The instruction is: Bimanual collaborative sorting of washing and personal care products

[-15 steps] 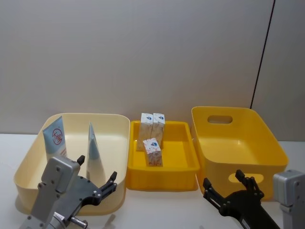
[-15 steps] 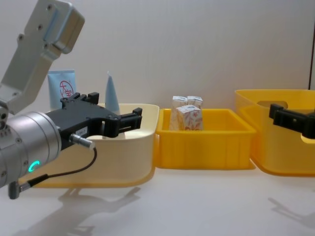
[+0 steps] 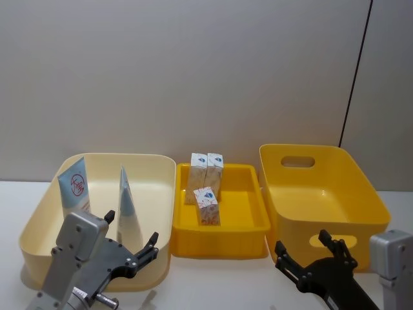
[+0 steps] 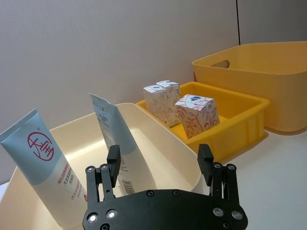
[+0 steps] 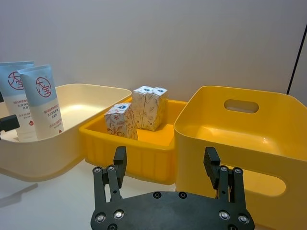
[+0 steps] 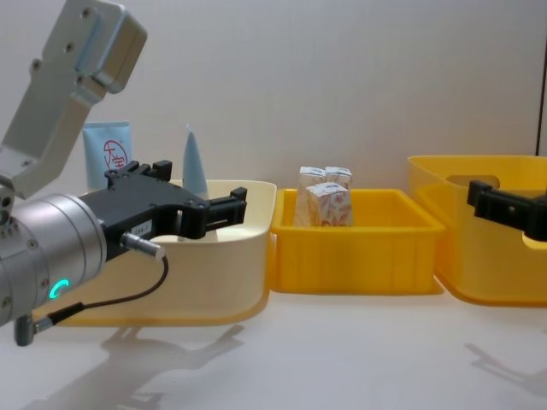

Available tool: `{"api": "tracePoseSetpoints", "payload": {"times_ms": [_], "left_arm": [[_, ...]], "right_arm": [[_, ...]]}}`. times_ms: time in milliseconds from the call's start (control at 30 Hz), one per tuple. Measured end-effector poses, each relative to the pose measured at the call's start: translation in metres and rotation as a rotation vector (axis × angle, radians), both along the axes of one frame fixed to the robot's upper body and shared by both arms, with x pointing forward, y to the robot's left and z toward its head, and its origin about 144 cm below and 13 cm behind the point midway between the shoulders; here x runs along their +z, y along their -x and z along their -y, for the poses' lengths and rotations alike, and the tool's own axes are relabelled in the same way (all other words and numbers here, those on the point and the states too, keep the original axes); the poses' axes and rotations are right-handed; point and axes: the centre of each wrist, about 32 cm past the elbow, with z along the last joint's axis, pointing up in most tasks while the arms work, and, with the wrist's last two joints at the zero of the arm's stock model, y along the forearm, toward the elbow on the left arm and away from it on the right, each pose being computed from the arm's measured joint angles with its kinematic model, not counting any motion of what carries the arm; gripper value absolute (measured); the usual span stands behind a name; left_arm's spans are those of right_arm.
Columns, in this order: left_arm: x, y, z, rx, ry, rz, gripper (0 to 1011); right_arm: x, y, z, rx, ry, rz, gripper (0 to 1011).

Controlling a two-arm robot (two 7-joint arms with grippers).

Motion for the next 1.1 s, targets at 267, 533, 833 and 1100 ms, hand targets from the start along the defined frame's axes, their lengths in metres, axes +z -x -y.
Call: {"api": "tracePoseSetpoints", "payload": {"times_ms": [267,533,833,1100], "left_arm": [[0.0,0.0,0.0,0.0,0.0,0.0,1000],[0.0,0.0,0.0,0.0,0.0,0.0,1000],[0.0,0.0,0.0,0.0,0.0,0.0,1000],[0.0,0.0,0.0,0.0,0.0,0.0,1000]], "right_arm": [[0.0,0.0,0.0,0.0,0.0,0.0,1000],[0.0,0.0,0.0,0.0,0.0,0.0,1000],[0.0,0.0,0.0,0.0,0.0,0.0,1000],[0.0,0.0,0.0,0.0,0.0,0.0,1000]]}}
